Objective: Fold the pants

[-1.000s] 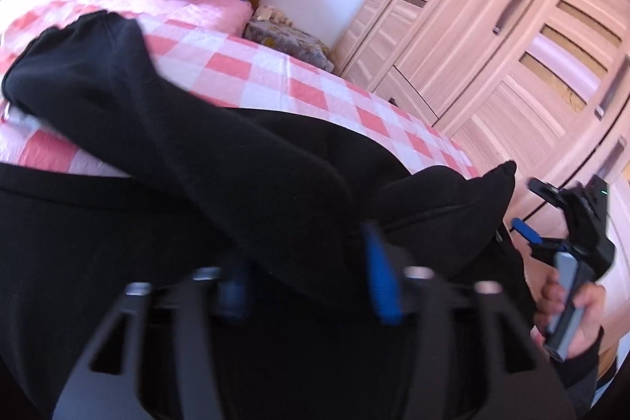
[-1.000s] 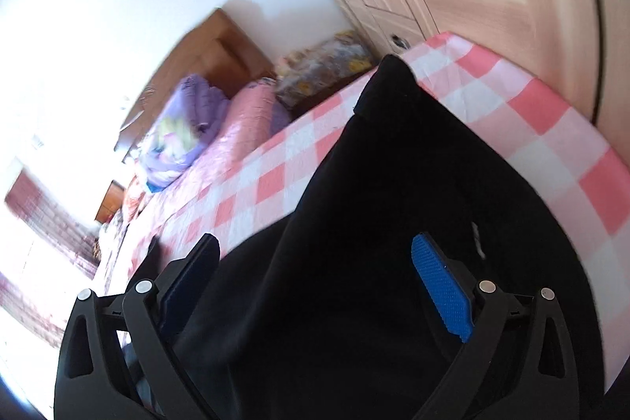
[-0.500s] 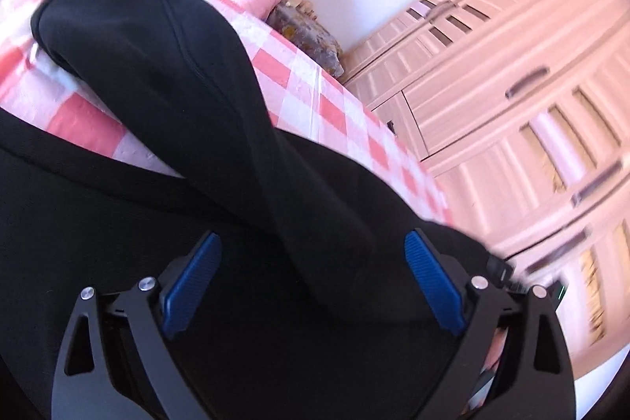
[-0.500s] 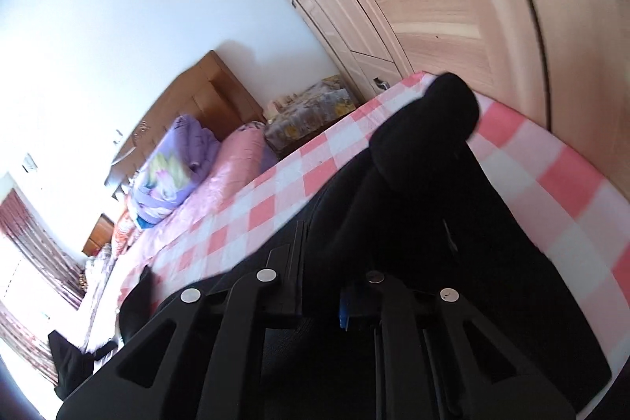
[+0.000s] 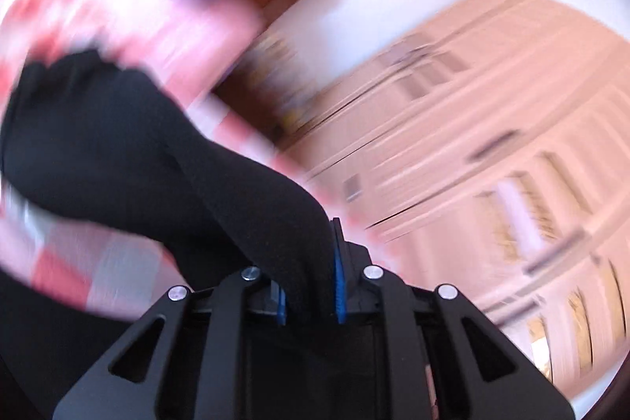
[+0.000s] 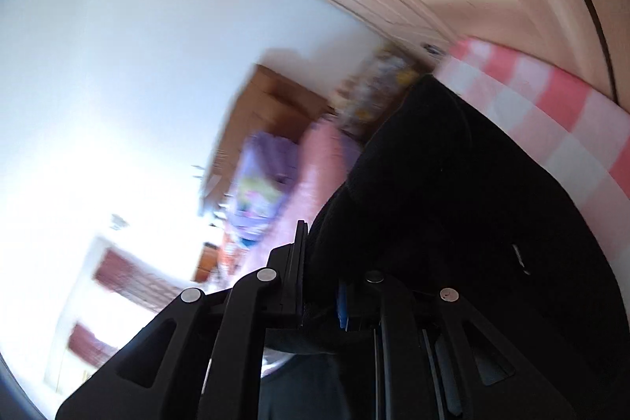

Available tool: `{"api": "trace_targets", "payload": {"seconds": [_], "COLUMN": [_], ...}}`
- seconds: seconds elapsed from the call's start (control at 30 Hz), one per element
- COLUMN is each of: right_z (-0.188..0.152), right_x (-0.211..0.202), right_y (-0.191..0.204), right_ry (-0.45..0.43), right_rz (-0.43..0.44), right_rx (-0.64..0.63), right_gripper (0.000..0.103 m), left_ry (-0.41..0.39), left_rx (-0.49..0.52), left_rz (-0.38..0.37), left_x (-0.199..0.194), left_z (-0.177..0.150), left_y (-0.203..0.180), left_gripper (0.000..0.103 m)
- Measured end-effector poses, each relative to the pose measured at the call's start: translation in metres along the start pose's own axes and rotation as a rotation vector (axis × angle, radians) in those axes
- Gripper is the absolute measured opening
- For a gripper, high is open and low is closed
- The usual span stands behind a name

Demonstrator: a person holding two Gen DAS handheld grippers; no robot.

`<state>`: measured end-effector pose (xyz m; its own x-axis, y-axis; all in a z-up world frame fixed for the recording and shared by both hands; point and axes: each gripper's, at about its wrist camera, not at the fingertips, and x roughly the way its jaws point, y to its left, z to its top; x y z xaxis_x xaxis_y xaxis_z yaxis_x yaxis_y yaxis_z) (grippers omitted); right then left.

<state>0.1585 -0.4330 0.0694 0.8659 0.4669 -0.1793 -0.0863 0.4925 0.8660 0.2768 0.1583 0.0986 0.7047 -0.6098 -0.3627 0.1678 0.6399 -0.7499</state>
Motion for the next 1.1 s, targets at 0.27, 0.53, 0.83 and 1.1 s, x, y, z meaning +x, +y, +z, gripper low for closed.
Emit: {"api": "trace_targets", "payload": {"seconds": [0.27, 0.53, 0.83, 1.1], "right_z": [-0.089, -0.127, -0.137, -0.136], "right_x": [-0.073, -0.09, -0.094, -0.094], "right_y": [-0.033, -0.076, -0.085, -0.08], "right_ry": [0.12, 0.16, 0.209, 0.201], "right_rz": [-0.171, -0.281, -0.265, -0.277], "right_rx": [-0.136, -0.021, -0.026, -0.038], "right_gripper": [0.015, 0.015, 0.011, 0.004], "left_ry": [0.057, 0.213, 0.167, 0.219], "left_rx": [0.272, 0.316, 0.335, 0.311], "left_rz": [0.113, 0.255, 0.252, 0.316], "left_x": [-0.064, -0.054, -0.094, -0.083], "left_z": [-0.123, -0.203, -0.199, -0.221], "left_y": [-0.003, 0.044, 0.026, 0.053], "left_gripper": [0.017, 0.017, 0.017, 0.018]}}
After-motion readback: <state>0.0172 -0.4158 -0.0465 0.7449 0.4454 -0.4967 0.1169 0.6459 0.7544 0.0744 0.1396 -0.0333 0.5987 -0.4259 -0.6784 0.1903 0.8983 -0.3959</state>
